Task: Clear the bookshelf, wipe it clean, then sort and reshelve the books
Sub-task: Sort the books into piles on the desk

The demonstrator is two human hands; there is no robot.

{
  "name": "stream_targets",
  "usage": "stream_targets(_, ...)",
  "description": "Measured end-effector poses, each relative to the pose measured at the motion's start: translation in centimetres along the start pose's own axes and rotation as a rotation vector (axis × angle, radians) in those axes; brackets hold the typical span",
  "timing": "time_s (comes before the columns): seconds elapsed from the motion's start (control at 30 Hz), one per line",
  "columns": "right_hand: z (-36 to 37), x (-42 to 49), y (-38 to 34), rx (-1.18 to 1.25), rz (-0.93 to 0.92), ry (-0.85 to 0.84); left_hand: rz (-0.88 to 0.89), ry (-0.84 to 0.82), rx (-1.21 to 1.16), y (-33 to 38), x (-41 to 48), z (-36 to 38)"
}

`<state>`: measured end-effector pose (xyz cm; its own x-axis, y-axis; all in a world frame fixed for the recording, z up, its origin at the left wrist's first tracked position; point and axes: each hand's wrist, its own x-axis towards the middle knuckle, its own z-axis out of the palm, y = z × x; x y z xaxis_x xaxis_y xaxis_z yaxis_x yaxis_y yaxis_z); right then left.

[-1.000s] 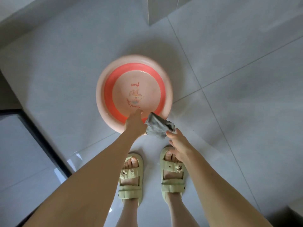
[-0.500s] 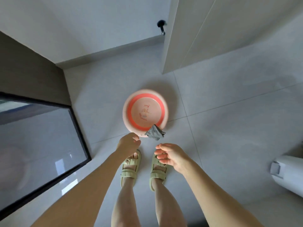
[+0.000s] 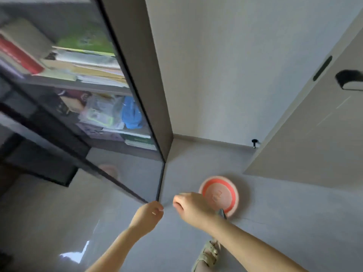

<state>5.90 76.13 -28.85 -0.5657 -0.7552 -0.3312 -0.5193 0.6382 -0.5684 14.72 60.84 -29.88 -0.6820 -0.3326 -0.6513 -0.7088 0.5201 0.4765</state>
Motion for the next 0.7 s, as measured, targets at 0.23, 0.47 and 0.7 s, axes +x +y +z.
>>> stream_targets(0.23,-0.8,-1.9,-17.7,-0.273,-0.589,0.04,-0.013,0.433,-0.118,-8.6,-17.6,-11.6)
stream_targets(0.47,-0.6,-4.2,-34.2,-0.303,-0.95,0.074,0.01,0.853,-0.41,-16.0,-31.4,-18.9)
stream_targets(0.7,-2.8,-3.0,-46.4,-0.074,-1.039,0.188,0.074,1.205,-0.662,-18.9,-37.9,-24.7)
